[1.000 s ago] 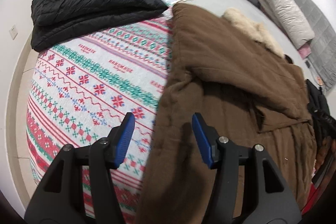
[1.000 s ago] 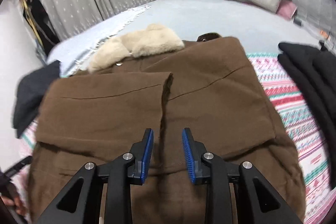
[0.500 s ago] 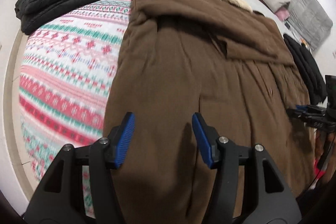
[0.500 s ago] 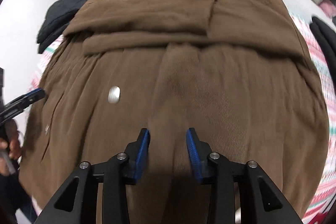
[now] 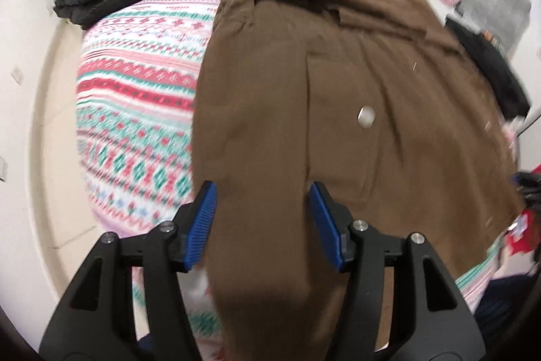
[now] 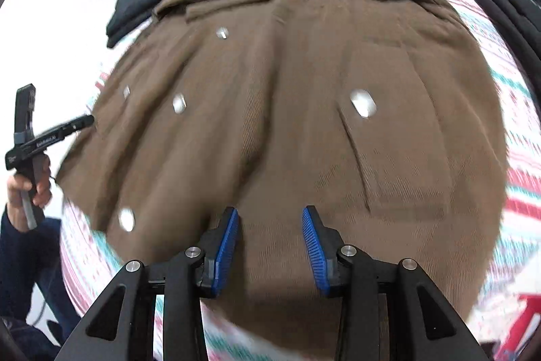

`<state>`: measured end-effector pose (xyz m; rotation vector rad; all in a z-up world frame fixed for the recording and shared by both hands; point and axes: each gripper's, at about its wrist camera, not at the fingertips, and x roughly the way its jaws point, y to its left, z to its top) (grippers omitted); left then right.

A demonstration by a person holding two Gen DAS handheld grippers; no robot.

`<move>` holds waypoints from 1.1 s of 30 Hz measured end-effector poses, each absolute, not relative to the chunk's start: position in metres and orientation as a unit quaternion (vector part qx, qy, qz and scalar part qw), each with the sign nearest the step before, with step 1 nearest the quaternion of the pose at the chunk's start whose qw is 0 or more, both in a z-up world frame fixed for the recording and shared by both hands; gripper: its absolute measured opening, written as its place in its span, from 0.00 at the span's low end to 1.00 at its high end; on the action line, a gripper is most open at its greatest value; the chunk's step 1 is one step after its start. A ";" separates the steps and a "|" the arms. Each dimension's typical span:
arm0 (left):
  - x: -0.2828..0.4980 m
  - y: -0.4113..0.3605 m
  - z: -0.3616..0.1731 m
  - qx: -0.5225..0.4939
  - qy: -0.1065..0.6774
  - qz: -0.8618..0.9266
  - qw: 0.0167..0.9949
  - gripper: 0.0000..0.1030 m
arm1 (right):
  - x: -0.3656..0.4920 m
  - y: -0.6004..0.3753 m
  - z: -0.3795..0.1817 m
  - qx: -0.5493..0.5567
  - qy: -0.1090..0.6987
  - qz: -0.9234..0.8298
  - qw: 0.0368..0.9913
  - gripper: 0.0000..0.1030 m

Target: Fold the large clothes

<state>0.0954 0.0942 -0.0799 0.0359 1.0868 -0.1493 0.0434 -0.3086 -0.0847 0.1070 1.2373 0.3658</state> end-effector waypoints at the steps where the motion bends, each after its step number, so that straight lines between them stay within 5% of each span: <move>1: 0.090 0.097 -0.082 0.021 0.518 -0.064 0.853 0.60 | 0.034 -0.314 -0.085 0.042 0.575 0.162 0.801 0.39; 5: 0.077 0.121 -0.086 -0.046 0.531 -0.057 0.844 0.69 | 0.008 -0.340 -0.072 0.069 0.550 0.139 0.821 0.41; 8: 0.065 0.142 -0.085 -0.126 0.527 -0.056 0.839 0.69 | -0.007 -0.370 -0.066 0.090 0.531 0.081 0.839 0.61; 20: 0.037 0.139 -0.089 -0.168 0.523 -0.073 0.833 0.74 | -0.028 -0.427 -0.072 0.201 0.515 0.003 0.833 0.61; 25: 0.029 0.141 -0.089 -0.258 0.503 -0.096 0.819 0.75 | -0.031 -0.433 -0.094 0.243 0.541 -0.009 0.805 0.62; 29: 0.031 0.121 -0.090 -0.199 0.512 -0.079 0.832 0.75 | -0.030 -0.432 -0.099 0.284 0.534 0.007 0.796 0.61; 30: 0.030 0.119 -0.089 -0.199 0.507 -0.078 0.835 0.74 | -0.030 -0.433 -0.100 0.282 0.535 0.005 0.796 0.58; 33: 0.031 0.114 -0.087 -0.190 0.501 -0.081 0.840 0.50 | -0.030 -0.424 -0.097 0.272 0.532 0.003 0.802 0.41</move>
